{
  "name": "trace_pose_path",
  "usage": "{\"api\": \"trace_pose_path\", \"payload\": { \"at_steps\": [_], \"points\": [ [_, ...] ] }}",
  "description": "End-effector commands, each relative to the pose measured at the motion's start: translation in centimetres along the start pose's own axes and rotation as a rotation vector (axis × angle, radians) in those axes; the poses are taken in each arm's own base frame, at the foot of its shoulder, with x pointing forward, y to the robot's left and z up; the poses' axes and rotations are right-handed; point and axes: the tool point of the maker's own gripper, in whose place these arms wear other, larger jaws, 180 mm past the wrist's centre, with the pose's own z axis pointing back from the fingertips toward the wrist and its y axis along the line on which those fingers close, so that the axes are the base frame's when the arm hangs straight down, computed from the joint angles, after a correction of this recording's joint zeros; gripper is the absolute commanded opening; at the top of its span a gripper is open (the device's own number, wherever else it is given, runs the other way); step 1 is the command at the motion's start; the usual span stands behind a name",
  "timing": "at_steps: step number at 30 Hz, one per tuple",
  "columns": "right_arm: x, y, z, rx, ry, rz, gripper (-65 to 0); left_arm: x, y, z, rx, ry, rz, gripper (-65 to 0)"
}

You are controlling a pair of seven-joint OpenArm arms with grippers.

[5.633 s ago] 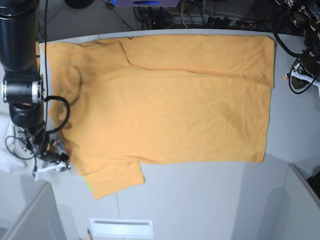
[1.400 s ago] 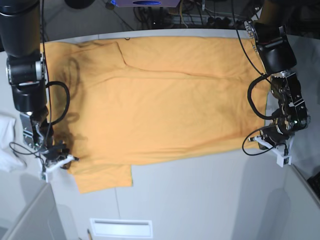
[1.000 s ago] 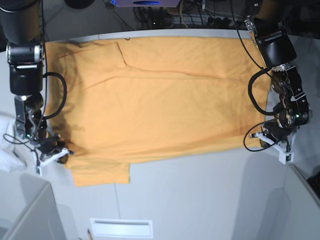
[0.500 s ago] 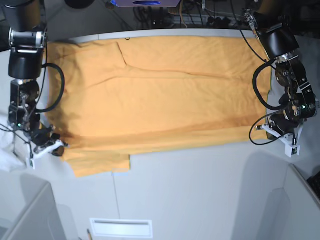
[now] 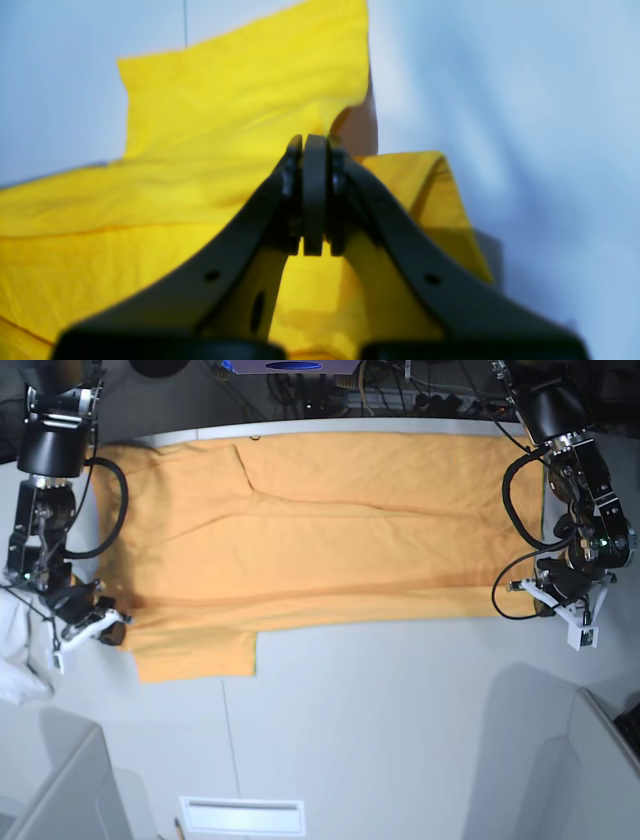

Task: Fold the T-shirt properly
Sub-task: 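Lift the hem with both grippers and fold it over toward the collar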

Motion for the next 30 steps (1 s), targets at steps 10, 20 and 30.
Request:
{"api": "trace_pose_path", "payload": {
  "at_steps": [10,20,30],
  "points": [
    [1.7,-0.6,3.9,-0.026,-0.057,0.007,-65.0,0.6,-0.1,2.5,0.025,-0.062,-0.072,-65.0],
    [0.7,-1.1,7.1,-0.066,-0.052,0.001,-65.0,-0.6,-0.9,4.1,0.027,-0.028,-0.113,-65.0],
    [-0.6,-0.3,9.3,-0.079,-0.014,0.023,-65.0,-1.0,1.1,5.2,0.079,-0.035,-0.087,-65.0]
  ]
}}
